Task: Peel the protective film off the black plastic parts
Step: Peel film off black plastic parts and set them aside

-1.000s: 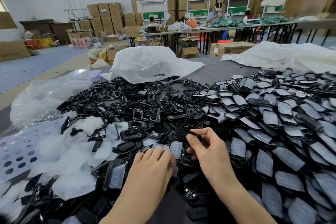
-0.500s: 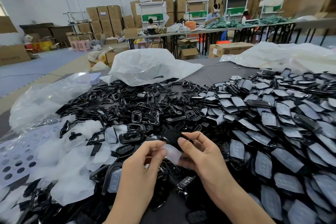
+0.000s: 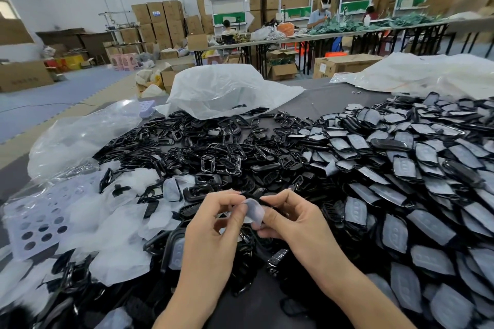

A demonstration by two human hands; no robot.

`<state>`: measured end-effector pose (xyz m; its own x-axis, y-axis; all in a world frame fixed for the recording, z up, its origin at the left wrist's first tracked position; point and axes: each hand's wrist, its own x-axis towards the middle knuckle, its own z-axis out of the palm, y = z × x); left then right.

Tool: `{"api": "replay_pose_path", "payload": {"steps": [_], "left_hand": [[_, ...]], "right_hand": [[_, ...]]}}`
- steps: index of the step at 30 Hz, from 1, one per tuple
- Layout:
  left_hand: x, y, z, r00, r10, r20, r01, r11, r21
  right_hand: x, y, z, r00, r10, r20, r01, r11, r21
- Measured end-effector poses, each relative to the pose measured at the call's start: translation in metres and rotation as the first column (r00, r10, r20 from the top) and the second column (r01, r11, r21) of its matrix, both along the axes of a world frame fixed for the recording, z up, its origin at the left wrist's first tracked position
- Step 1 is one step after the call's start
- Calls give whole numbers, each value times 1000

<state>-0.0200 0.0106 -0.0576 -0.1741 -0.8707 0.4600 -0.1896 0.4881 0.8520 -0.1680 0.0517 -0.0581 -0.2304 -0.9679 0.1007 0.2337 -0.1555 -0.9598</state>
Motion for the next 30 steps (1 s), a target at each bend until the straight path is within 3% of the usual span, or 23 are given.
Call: {"api": "replay_pose_path", "payload": {"steps": [6,11,21,30], "left_hand": [[-1,-1,1,988,4,-152,14,993,116],[0,2,5,971,-87,-222,133,970,204],[3,0,8,979,-197,-54,204,957,207],[1,3,7,985,-151,-80,163,970,178]], "right_hand": [[4,2,6,997,43,64,-42,999,-26],[2,1,5,1000,-25,12,26,999,-28],[-2,3,5,999,-51,-10,50,998,-32],[-4,1,3,1000,-29,-5,29,999,-20]]}}
